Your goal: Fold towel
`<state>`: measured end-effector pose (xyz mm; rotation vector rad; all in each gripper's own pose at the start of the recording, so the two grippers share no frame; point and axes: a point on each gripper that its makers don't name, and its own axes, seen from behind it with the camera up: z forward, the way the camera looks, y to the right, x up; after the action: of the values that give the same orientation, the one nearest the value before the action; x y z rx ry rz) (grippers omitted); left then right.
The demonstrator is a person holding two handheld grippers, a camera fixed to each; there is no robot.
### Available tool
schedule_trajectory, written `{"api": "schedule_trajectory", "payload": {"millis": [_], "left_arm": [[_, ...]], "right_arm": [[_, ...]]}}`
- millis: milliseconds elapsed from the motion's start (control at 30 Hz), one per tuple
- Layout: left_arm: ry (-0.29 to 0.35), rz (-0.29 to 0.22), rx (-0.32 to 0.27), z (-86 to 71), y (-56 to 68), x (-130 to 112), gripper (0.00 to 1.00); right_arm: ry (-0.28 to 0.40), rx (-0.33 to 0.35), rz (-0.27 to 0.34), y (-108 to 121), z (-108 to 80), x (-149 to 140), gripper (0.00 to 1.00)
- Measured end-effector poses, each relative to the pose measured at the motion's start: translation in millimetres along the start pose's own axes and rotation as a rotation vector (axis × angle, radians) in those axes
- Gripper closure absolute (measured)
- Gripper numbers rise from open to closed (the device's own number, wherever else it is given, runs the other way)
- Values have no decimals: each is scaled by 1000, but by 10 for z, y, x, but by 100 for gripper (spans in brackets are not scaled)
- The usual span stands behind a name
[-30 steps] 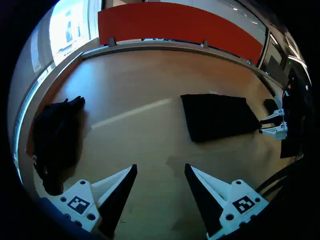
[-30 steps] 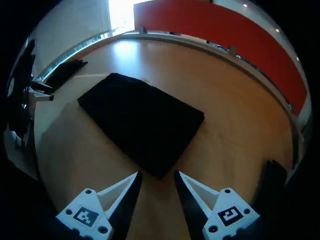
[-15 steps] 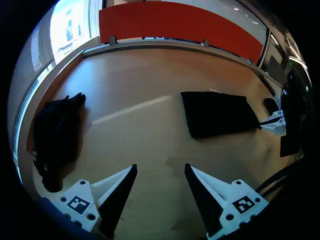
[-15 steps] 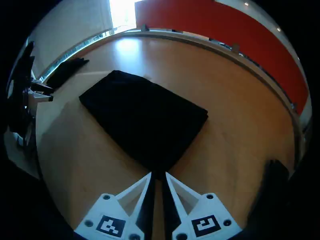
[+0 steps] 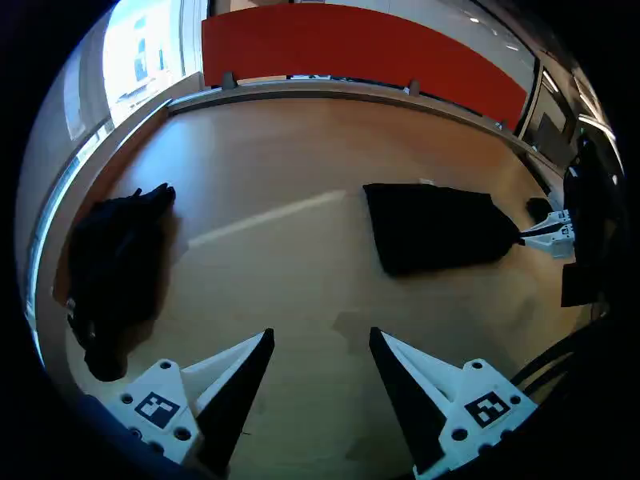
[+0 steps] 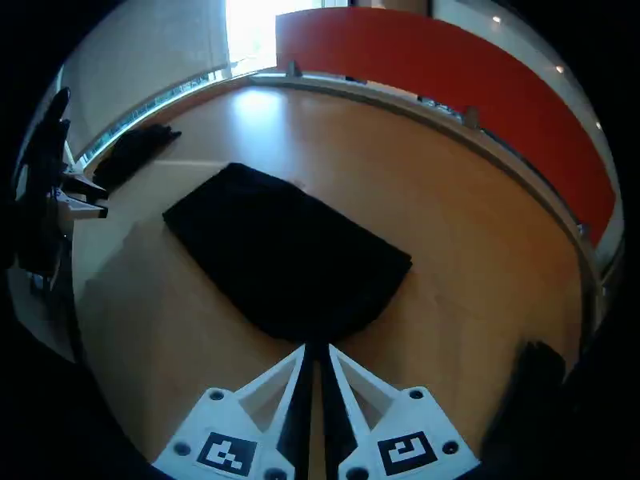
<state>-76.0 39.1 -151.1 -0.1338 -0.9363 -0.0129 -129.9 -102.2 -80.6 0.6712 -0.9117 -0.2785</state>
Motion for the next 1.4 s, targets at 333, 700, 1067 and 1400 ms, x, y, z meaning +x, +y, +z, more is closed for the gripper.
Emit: {"api": "schedule_trajectory", "payload": {"millis": [333, 700, 1067, 1400], "left_arm": [[10, -19, 8, -77, -35, -22, 12], [26, -65, 18, -154, -80, -63, 12], [41, -92, 22, -219, -88, -95, 12], [62, -120, 38, -346, -138, -100, 12]], "right_arm": [[100, 23, -70, -148, -73, 703, 94], [166, 77, -160, -493, -1, 1336, 94], [170, 130, -229, -808, 126, 1617, 94], [122, 216, -320, -1257, 374, 1700, 94]]}}
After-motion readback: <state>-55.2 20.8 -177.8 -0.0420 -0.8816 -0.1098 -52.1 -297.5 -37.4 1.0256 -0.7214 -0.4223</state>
